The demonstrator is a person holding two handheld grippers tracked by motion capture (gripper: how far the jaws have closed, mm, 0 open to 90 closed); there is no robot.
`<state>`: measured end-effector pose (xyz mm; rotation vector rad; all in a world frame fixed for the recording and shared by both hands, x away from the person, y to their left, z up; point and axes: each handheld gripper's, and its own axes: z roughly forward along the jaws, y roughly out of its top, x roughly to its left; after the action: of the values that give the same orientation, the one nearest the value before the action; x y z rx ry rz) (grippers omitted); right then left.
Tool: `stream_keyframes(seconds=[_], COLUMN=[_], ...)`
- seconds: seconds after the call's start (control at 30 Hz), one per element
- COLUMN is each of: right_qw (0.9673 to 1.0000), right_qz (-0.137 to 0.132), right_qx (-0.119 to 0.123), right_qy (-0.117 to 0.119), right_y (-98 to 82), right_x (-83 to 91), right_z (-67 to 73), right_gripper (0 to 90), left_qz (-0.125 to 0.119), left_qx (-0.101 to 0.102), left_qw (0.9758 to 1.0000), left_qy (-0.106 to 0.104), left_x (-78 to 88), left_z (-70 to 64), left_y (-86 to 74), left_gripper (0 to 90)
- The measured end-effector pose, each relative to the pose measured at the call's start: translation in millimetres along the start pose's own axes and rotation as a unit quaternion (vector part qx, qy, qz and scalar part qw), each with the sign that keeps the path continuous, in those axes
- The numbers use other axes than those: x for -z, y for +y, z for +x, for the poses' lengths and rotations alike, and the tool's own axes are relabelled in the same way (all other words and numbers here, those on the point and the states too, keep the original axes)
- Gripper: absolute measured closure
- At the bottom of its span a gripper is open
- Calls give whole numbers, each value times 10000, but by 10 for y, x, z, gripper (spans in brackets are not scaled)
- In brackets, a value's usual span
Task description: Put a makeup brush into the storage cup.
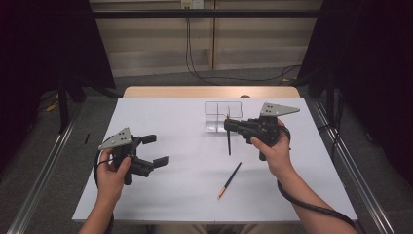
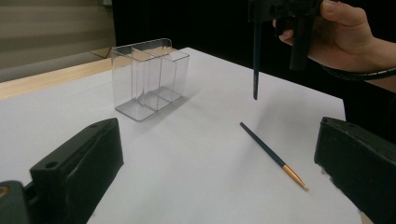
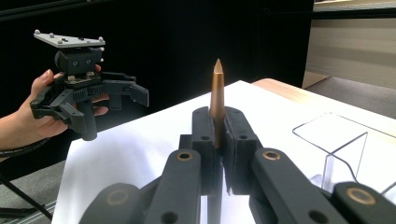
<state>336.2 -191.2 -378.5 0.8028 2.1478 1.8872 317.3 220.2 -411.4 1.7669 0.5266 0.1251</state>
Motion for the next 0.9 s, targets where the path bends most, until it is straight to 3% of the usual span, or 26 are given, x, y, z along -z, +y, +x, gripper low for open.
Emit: stream_keyframes(seconds=[0.9], right_qw=[9997], right_qz=[-50], right_qx=[71], right_qy=[-222], right_y=[91], right_x=[-61], right_z=[-122], right_gripper=[840], left_qz=[3], left_qx=[-17], left_qw=[10000], left_qy=[64], left_x=[115], left_z=[33], left_y=[-38], left_gripper=[12])
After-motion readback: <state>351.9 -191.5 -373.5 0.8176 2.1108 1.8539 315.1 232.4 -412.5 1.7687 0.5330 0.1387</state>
